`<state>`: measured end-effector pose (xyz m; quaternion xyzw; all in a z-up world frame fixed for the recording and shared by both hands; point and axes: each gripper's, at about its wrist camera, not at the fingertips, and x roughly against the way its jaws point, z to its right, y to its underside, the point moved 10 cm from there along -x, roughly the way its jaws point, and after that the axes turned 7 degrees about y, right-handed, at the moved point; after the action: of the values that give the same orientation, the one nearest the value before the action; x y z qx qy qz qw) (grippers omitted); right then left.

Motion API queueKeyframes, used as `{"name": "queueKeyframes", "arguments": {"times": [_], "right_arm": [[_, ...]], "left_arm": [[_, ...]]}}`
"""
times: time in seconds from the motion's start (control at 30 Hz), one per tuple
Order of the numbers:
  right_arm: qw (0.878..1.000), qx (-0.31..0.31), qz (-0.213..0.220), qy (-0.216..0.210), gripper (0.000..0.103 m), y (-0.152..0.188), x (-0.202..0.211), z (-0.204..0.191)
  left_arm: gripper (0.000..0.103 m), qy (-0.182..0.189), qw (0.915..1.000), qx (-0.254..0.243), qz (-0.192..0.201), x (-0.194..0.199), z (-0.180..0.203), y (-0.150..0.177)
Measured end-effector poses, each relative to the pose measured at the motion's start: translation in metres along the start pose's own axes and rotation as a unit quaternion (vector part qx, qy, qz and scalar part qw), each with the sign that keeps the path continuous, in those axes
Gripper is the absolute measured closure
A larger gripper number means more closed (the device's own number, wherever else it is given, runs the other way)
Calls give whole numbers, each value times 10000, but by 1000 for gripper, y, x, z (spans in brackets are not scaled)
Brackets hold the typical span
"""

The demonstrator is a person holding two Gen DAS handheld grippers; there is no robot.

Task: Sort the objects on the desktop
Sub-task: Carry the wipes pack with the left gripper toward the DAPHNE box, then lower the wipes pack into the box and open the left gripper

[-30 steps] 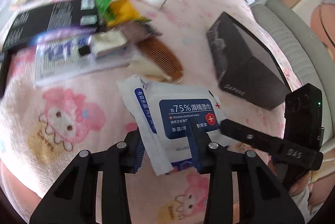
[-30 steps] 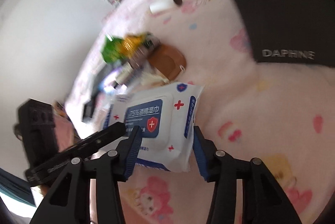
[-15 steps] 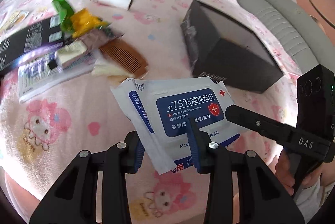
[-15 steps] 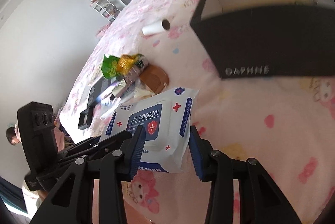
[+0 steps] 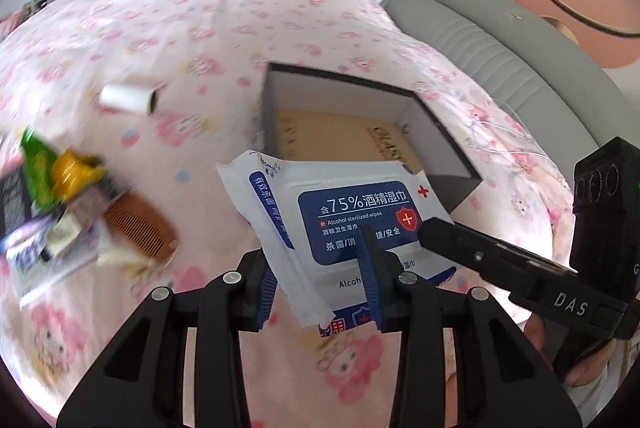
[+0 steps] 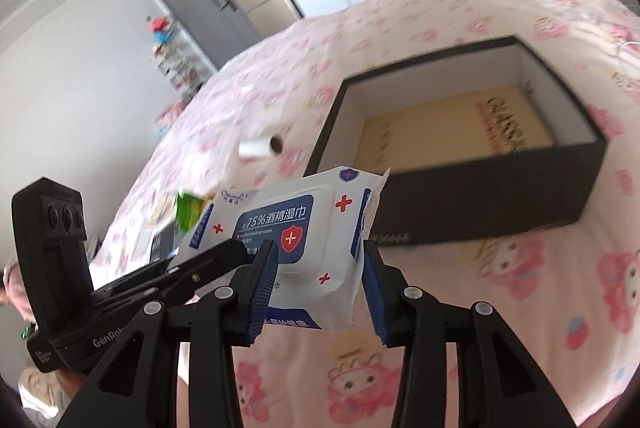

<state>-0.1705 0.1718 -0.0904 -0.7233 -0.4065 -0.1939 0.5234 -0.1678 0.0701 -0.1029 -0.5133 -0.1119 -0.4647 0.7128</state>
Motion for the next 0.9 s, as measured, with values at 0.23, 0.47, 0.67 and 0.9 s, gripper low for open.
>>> {"name": "queueKeyframes", "arguments": {"times": [0.23,0.47,0.67,0.9], "right_arm": [[9992,-222,205,266,64,-34,8,35],[9982,-177,307,489,64,-67,1,56],[9985,-229,202,459,64,-91,-28,75],[9979,-221,-24,603,64,-104,-70,90]], "left_arm": [[67,80,9988,-472,109,-27,33,-34],[67,181,9992,-348,94,-67,40,-71],[66,72,9995,-315,-18,-103,27,-92],[66,41,9987,221,-450,-147,-3,-93]]}}
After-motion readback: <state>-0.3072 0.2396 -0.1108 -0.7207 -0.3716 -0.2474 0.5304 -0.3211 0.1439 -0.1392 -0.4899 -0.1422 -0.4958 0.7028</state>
